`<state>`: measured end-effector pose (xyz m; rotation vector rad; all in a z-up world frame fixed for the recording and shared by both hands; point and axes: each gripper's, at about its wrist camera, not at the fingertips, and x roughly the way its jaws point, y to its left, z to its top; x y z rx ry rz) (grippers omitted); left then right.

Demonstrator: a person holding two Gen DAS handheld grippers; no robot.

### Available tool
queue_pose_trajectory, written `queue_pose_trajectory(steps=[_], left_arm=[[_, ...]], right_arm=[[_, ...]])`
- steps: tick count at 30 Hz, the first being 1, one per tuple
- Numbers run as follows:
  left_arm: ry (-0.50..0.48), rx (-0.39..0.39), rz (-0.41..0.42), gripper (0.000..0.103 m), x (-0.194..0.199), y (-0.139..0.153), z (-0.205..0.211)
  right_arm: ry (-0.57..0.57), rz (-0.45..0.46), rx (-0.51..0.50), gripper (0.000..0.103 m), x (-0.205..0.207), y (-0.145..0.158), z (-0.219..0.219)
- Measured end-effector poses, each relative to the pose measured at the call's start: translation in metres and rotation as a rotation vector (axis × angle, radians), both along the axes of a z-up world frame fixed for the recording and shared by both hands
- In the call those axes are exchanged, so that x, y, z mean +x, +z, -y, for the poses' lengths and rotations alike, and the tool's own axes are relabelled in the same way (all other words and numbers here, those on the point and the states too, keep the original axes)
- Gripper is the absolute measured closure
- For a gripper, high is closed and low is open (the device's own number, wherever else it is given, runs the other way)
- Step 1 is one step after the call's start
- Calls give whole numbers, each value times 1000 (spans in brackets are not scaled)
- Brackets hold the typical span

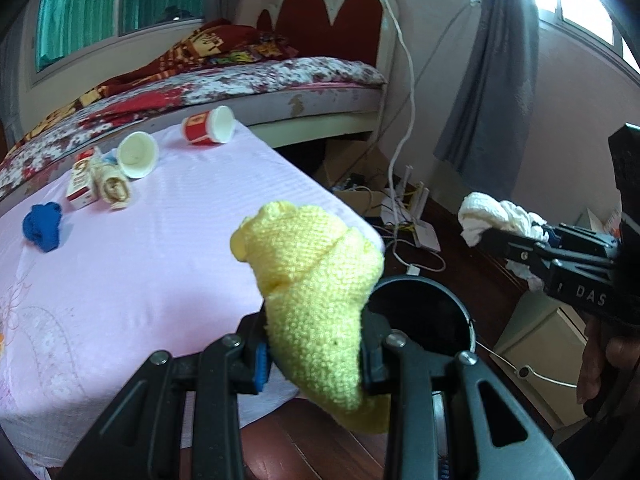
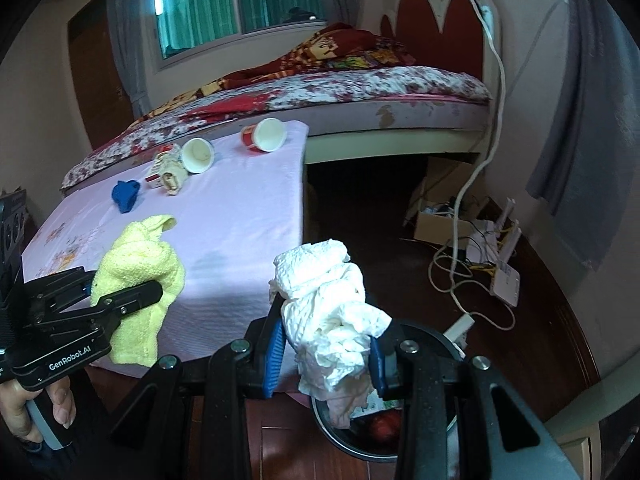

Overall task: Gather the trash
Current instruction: 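Carry the yellow cloth and white tissue over the black bin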

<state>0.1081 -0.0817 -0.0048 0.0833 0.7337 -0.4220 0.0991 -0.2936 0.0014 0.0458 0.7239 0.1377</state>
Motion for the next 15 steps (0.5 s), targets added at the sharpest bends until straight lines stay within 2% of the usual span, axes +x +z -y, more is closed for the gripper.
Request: queue_pose_trajectory(steps=[15], left_arm=[[-162, 12, -47, 69, -15, -20, 70]], right_arm=[[-127, -62, 33, 66, -20, -29, 74]])
